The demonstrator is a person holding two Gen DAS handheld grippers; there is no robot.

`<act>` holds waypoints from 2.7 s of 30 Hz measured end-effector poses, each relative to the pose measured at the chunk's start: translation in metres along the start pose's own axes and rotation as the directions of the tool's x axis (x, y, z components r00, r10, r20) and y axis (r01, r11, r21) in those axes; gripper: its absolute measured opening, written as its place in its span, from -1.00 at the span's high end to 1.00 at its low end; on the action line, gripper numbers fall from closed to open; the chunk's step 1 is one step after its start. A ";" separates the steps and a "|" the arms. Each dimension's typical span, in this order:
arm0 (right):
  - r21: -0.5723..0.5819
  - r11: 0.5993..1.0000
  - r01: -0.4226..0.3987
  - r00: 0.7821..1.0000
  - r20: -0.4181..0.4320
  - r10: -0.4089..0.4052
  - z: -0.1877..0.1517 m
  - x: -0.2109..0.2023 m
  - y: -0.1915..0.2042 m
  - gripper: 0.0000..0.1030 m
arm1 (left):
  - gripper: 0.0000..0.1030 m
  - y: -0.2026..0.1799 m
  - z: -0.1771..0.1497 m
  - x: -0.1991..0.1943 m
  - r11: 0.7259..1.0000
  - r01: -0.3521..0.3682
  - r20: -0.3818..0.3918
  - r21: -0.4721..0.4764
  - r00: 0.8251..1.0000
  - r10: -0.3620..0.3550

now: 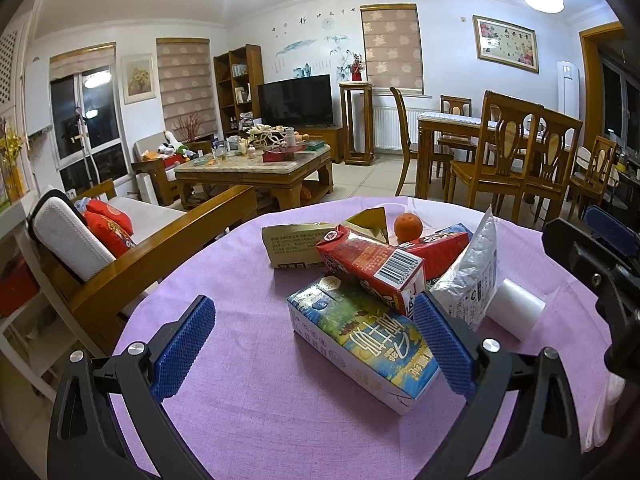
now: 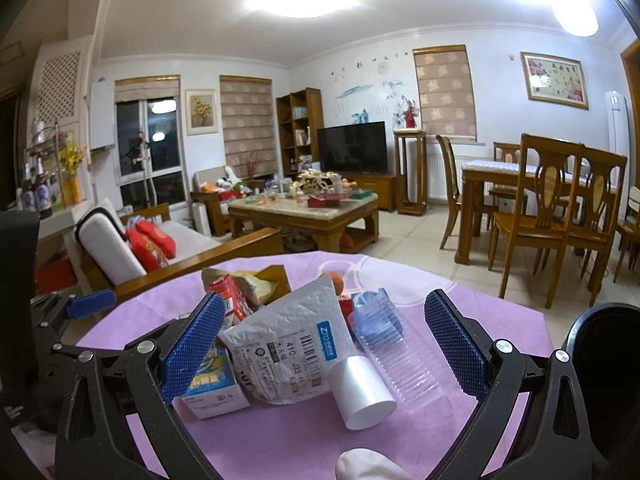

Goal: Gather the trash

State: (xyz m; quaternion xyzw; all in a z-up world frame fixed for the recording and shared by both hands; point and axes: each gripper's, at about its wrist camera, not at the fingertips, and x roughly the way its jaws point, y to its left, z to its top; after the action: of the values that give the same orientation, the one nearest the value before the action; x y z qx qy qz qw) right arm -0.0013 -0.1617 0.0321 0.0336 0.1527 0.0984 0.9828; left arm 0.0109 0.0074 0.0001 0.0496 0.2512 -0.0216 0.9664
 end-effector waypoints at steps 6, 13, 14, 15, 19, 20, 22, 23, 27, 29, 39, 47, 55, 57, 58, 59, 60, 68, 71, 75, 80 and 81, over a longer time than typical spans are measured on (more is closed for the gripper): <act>0.000 1.000 -0.001 1.000 0.000 0.001 0.000 0.001 -0.001 -0.92 | -0.90 -0.001 -0.001 0.000 1.000 -0.001 -0.001 -0.001 1.000 0.001; 0.001 1.000 -0.001 1.000 0.000 0.001 -0.001 0.001 -0.001 -0.92 | -0.90 -0.001 -0.001 0.000 1.000 -0.001 -0.001 -0.002 1.000 0.001; 0.001 1.000 -0.001 1.000 0.000 0.001 -0.001 0.001 -0.001 -0.92 | -0.90 -0.001 -0.001 0.000 1.000 -0.001 -0.001 -0.002 1.000 0.001; 0.001 1.000 -0.001 1.000 0.000 0.001 -0.001 0.001 -0.001 -0.92 | -0.90 -0.001 0.000 -0.001 1.000 -0.001 -0.002 -0.003 1.000 0.001; 0.001 1.000 -0.001 1.000 0.000 0.001 -0.002 0.001 -0.001 -0.92 | -0.90 -0.001 -0.001 0.001 1.000 -0.001 -0.002 -0.005 1.000 0.001; 0.001 1.000 -0.001 1.000 0.000 0.001 -0.002 0.001 -0.001 -0.92 | -0.90 -0.002 -0.001 0.000 1.000 -0.001 -0.002 -0.004 1.000 0.001; 0.001 1.000 -0.002 1.000 -0.001 0.002 -0.002 0.001 0.000 -0.92 | -0.90 -0.002 -0.001 0.000 1.000 -0.001 -0.002 -0.004 1.000 0.001; 0.001 1.000 -0.001 1.000 -0.001 0.001 -0.002 0.001 -0.001 -0.92 | -0.90 -0.002 -0.001 0.000 1.000 -0.001 -0.002 -0.004 1.000 0.001; 0.001 1.000 -0.001 1.000 -0.001 0.001 -0.002 0.002 -0.001 -0.92 | -0.90 -0.002 -0.001 0.000 1.000 -0.001 -0.002 -0.004 1.000 0.001; 0.002 1.000 -0.001 1.000 -0.001 0.001 -0.002 0.001 -0.001 -0.92 | -0.90 -0.002 -0.001 0.000 1.000 -0.001 -0.002 -0.005 1.000 0.001; 0.002 1.000 -0.002 1.000 -0.001 0.002 -0.002 0.001 0.000 -0.92 | -0.90 -0.001 -0.001 0.000 1.000 0.000 -0.003 -0.006 1.000 0.000; 0.002 1.000 -0.002 1.000 -0.001 0.002 -0.002 0.002 -0.001 -0.92 | -0.90 -0.001 -0.001 0.001 1.000 0.000 -0.003 -0.006 1.000 0.000; 0.002 1.000 -0.002 1.000 -0.001 0.002 -0.002 0.002 0.000 -0.92 | -0.90 -0.001 -0.001 0.000 1.000 0.000 -0.003 -0.007 1.000 0.000; 0.003 1.000 -0.002 1.000 -0.002 0.002 -0.002 0.002 -0.001 -0.92 | -0.90 -0.001 -0.001 0.001 1.000 0.000 -0.003 -0.008 1.000 0.000; 0.003 1.000 -0.002 1.000 -0.003 0.002 -0.002 0.002 -0.001 -0.92 | -0.90 -0.001 -0.001 0.000 1.000 0.000 -0.003 -0.007 1.000 0.000; 0.004 1.000 -0.002 1.000 -0.004 0.002 -0.001 0.002 -0.001 -0.92 | -0.90 -0.001 -0.001 0.001 1.000 0.000 -0.003 -0.009 1.000 0.000; 0.006 1.000 -0.002 1.000 -0.004 0.002 -0.001 0.001 -0.001 -0.92 | -0.90 -0.001 -0.001 0.001 1.000 0.001 -0.004 -0.010 1.000 -0.001; 0.131 0.990 -0.049 0.998 -0.032 0.053 -0.004 0.006 -0.024 -0.92 | -0.90 0.032 -0.001 0.026 0.956 0.203 -0.080 -0.211 0.971 -0.224; 0.201 0.978 -0.055 0.997 -0.048 0.066 -0.006 0.009 -0.037 -0.92 | -0.90 0.035 0.009 0.041 0.942 0.200 -0.146 -0.268 0.958 -0.245; 0.235 0.970 -0.063 0.995 -0.062 0.080 -0.008 0.011 -0.041 -0.92 | -0.90 0.018 0.028 0.054 0.941 0.205 -0.195 -0.271 0.945 -0.262; 0.240 0.968 -0.069 0.994 -0.061 0.086 -0.010 0.008 -0.043 -0.92 | -0.90 -0.006 0.034 0.091 0.947 0.147 -0.319 -0.285 0.917 -0.239; 0.245 0.967 -0.069 0.994 -0.062 0.086 -0.011 0.008 -0.043 -0.92 | -0.90 -0.008 0.035 0.093 0.957 0.114 -0.318 -0.267 0.927 -0.199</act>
State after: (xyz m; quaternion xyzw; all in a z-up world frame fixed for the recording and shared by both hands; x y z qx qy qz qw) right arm 0.0108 -0.2014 0.0155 0.1555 0.1975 0.1185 0.9606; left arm 0.1088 -0.0059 -0.0154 -0.0868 0.4190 -0.0591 0.9019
